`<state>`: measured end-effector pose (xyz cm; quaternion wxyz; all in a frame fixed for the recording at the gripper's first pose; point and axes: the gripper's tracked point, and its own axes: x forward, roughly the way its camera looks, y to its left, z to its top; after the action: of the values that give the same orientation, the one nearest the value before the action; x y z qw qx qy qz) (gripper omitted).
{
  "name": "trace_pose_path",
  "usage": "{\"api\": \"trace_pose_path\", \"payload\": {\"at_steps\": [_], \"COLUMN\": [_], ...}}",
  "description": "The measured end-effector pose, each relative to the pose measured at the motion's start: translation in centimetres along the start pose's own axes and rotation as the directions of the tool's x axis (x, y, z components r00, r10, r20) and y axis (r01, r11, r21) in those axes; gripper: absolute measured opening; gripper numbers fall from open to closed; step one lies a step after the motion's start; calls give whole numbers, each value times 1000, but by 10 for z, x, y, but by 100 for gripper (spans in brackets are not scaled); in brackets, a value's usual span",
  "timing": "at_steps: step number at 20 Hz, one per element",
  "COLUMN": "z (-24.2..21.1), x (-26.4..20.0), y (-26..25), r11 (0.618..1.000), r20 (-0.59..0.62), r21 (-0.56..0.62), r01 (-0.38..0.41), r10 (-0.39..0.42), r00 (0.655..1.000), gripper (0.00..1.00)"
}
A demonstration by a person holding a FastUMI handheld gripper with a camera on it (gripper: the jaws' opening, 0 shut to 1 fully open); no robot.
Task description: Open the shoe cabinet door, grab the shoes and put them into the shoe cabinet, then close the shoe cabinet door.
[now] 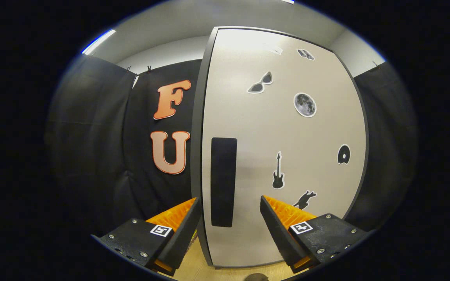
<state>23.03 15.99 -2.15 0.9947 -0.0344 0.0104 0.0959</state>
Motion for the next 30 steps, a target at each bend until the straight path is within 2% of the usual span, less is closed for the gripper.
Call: {"api": "trace_pose_path", "payload": {"at_steps": [2, 5, 9, 10, 12, 22, 30], "z": [4, 4, 2, 3, 2, 1, 2], "x": [8, 18, 26, 26, 25, 6, -28], "y": [5, 10, 12, 7, 7, 4, -10], "r11": [1000, 1000, 1000, 999, 999, 997, 996], "r20": [16, 15, 14, 20, 13, -27, -27], "r21": [-9, -24, -18, -11, 22, 80, 85], "r01": [1, 2, 25, 40, 28, 1, 11], "r10": [-1, -1, -25, -40, -28, 1, -9], "r00": [1000, 1000, 1000, 999, 1000, 1000, 1000], "gripper": [94, 87, 61, 50, 40, 29, 29]}}
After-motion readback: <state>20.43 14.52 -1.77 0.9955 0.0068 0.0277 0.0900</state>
